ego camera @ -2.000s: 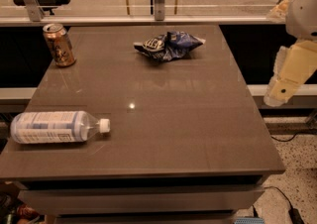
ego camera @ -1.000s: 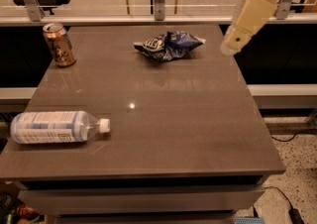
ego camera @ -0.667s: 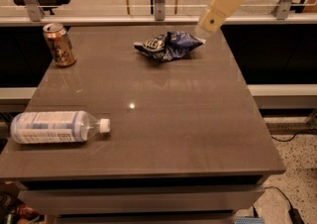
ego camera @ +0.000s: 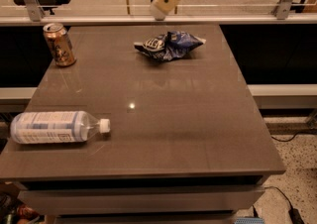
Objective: Move orange can near blue plastic bottle
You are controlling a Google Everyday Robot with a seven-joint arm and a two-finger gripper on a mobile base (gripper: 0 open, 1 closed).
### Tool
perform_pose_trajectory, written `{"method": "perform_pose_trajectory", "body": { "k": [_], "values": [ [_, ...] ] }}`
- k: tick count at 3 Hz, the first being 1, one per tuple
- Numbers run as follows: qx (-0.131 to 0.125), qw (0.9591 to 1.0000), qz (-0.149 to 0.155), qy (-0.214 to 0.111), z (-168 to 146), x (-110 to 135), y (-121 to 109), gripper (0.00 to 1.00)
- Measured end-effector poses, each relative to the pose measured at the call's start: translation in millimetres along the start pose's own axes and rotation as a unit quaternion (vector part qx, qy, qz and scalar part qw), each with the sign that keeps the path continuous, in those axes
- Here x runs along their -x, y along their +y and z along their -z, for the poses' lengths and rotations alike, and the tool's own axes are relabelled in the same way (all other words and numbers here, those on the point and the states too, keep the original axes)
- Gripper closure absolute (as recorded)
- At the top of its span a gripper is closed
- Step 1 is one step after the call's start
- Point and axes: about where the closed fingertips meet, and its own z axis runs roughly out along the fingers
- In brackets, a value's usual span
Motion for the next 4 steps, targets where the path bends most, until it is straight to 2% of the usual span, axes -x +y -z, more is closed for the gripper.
{"method": "perform_pose_trajectory", "body": {
  "k": [1,2,3,4],
  "values": [
    [0.018,0.9994,0.004,-0.03,-17,28,7,0.0],
    [0.042,0.9979,0.043,-0.025,-56,69,26,0.0],
    [0.042,0.9979,0.043,-0.025,-56,69,26,0.0],
    [0.059,0.9976,0.022,-0.029,-77,61,38,0.0]
  ]
}}
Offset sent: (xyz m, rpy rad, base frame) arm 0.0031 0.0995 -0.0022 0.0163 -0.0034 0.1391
